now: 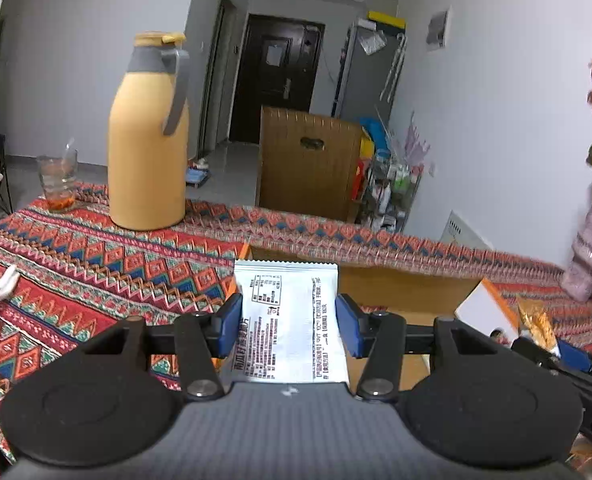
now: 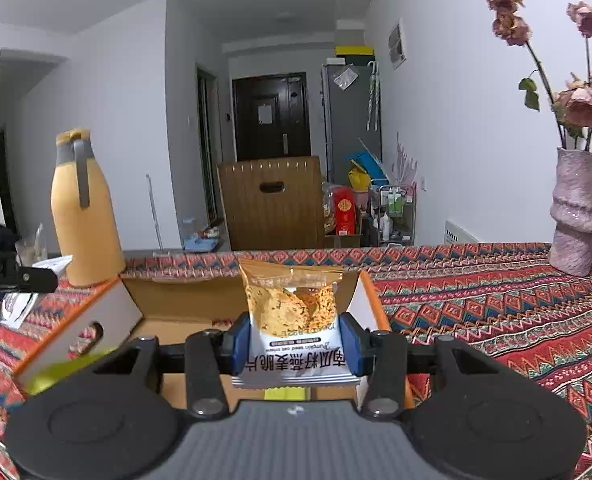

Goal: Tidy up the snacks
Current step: 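Carry both packets over the box with the left and right grippers, then open both grippers to drop the packets into the box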

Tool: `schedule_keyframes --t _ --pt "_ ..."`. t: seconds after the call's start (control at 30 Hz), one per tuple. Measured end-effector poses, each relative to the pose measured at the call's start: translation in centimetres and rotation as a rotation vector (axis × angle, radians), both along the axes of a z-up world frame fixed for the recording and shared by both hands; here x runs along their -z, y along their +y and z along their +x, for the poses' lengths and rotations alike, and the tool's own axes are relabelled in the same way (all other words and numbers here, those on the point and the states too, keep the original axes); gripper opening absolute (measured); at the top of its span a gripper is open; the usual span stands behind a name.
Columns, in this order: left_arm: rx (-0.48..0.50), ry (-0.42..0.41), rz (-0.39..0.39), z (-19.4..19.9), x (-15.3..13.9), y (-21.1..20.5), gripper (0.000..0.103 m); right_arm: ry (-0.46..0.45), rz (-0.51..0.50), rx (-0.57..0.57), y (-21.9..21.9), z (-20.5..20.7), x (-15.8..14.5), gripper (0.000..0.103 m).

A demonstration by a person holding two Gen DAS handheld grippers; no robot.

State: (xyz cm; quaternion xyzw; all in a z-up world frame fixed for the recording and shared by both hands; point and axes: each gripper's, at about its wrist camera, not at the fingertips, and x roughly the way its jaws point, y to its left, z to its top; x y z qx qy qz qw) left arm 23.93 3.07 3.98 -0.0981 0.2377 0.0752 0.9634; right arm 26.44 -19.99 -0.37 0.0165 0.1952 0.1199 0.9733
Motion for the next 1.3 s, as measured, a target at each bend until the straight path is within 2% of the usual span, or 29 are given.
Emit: schedule_keyframes --t 0.27,0.37,0.4,0.43,0.47,0.5,0.53,0.57,0.6,1.3 --pt "0.017 0.044 -0.005 0.9 1.8 0.2 0.051 0.035 -0.019 -0.011 0.8 0.6 1.4 0.045" --pt "0.029 0.048 0.006 0.7 2.0 -0.2 0.053 0.047 -0.032 -0.001 0.9 0.8 1.6 0.046" --pt "0.03 0.045 0.009 0.7 1.9 -0.3 0.058 0.048 -0.033 0.003 0.9 0.8 1.6 0.046" --pt "0.03 0.039 0.008 0.5 1.8 -0.4 0.063 0.048 -0.03 0.006 0.8 0.7 1.6 0.052" --pt "0.024 0.029 0.01 0.3 1.7 -0.4 0.076 0.048 -0.024 0.007 0.6 0.7 1.5 0.058" --pt "0.015 0.015 0.014 0.0 1.5 -0.4 0.085 0.043 -0.019 0.009 0.5 0.5 1.4 0.072" --pt "0.008 -0.001 0.016 -0.3 1.3 -0.3 0.089 0.033 -0.012 0.012 0.4 0.3 1.3 0.088" --pt "0.005 -0.012 0.014 -0.6 1.1 -0.3 0.099 0.025 -0.004 0.014 0.3 0.1 1.2 0.095" --pt "0.0 -0.022 0.011 -0.8 0.9 -0.2 0.103 0.02 0.004 0.014 0.1 -0.1 1.0 0.102" --pt "-0.008 -0.068 -0.003 -3.2 -1.1 -0.3 0.103 -0.088 0.045 -0.004 -1.2 -3.7 -1.7 0.103"
